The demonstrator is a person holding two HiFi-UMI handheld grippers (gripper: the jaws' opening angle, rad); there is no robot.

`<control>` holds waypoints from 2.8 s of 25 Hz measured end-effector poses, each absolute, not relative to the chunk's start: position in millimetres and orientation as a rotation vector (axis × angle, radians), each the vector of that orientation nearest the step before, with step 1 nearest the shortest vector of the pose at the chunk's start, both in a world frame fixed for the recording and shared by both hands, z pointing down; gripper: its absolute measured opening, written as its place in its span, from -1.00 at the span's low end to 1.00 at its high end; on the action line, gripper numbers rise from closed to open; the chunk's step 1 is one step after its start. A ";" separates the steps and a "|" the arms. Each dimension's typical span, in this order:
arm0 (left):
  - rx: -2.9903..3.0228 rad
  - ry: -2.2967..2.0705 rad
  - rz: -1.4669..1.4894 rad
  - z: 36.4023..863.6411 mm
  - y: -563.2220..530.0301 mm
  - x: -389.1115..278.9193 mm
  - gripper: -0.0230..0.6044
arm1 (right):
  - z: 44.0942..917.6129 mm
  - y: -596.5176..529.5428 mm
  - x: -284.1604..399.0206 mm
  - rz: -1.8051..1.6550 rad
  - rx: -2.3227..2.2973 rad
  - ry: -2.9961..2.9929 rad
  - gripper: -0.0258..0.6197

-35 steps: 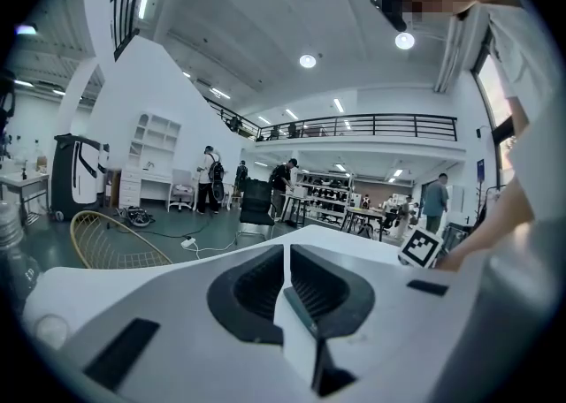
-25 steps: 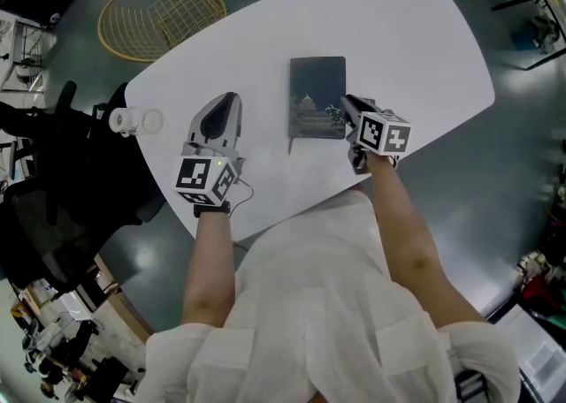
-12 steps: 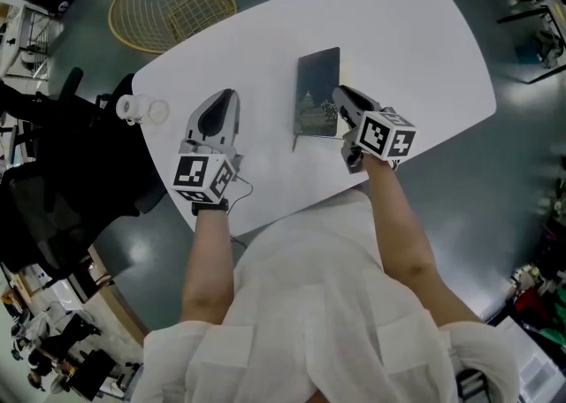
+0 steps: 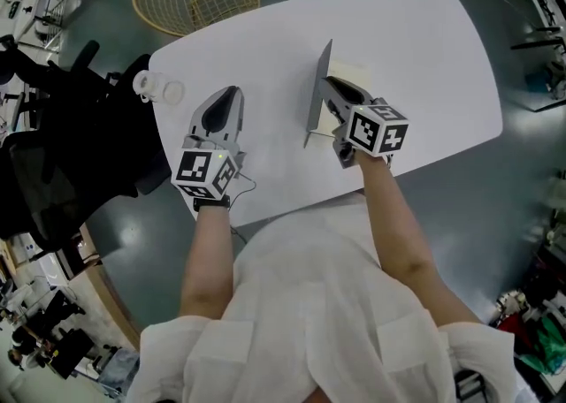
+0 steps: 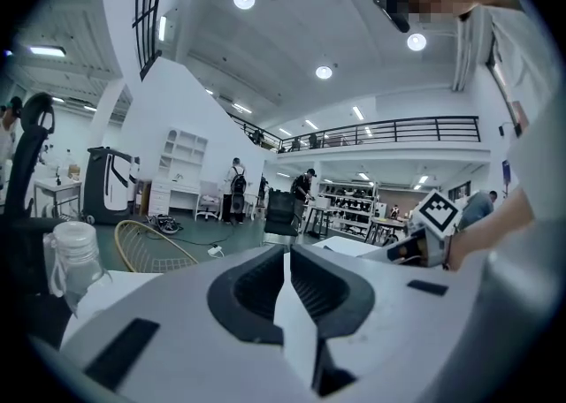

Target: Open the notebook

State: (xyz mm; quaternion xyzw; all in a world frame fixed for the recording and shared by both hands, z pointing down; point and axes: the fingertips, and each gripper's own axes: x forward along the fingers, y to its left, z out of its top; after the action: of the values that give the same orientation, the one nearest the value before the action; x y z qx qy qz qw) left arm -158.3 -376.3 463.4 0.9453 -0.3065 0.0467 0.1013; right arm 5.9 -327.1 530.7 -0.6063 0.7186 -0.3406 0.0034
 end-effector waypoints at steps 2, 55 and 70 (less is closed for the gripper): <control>2.783 -0.927 0.132 466.5 -376.3 -166.7 -0.86 | 534.1 -336.2 -6.4 -1.058 -1.883 2.298 -0.73; 2.842 -1.025 -0.053 372.8 -393.7 -203.1 -0.86 | 439.3 -312.8 64.1 -0.647 -2.100 2.231 -0.80; 2.926 -1.020 -0.176 317.2 -379.8 -202.2 -0.86 | 345.2 -229.8 107.2 -0.163 -2.357 2.106 -0.91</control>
State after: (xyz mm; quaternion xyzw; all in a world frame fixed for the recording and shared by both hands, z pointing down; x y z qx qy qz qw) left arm -202.2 -379.8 317.2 0.9426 -0.3285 -0.0568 0.0190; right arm 107.2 -229.8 345.2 -0.7447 0.6653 -0.0515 -0.0114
